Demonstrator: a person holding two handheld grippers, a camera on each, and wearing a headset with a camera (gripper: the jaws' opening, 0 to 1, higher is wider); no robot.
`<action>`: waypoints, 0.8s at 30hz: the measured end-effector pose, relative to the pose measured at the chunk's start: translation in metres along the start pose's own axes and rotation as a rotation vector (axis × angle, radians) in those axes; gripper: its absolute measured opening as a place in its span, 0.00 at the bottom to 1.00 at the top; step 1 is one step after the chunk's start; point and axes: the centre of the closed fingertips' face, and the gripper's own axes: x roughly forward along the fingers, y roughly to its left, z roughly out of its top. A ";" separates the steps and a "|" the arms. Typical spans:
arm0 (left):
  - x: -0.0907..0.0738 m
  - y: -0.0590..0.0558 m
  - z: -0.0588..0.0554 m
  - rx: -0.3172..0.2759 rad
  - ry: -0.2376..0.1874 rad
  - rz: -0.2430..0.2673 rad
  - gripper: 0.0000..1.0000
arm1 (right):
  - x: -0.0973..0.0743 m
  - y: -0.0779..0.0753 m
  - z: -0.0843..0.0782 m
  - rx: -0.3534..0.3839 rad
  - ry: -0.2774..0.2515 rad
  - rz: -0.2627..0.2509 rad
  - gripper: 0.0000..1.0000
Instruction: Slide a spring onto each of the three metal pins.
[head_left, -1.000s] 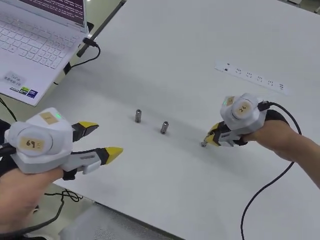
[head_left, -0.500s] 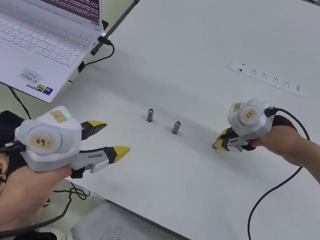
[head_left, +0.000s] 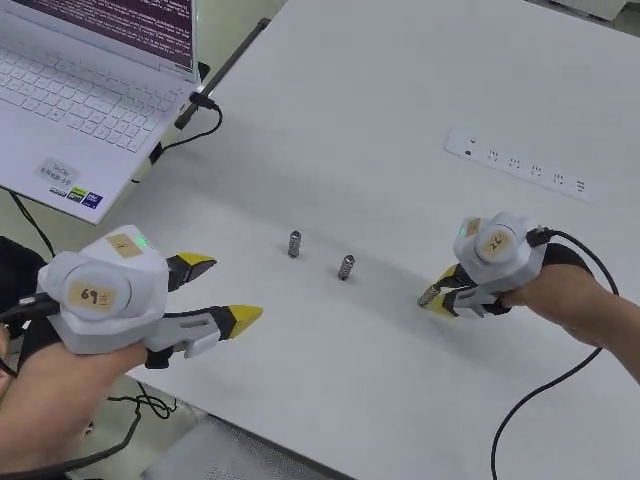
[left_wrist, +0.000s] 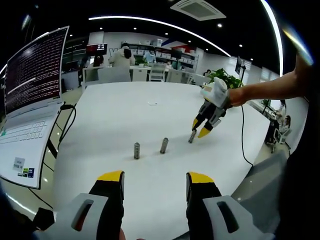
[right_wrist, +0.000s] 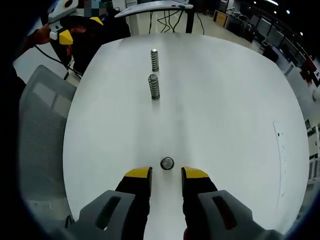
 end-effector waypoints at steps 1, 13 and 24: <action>0.000 -0.001 0.001 0.004 -0.002 -0.003 0.45 | -0.003 0.000 -0.003 0.006 -0.002 -0.010 0.23; -0.003 -0.011 0.008 0.019 -0.019 -0.023 0.45 | -0.034 0.016 -0.013 0.126 -0.100 -0.086 0.28; -0.003 -0.016 0.009 0.023 -0.027 -0.043 0.45 | -0.055 0.035 -0.005 0.252 -0.243 -0.142 0.34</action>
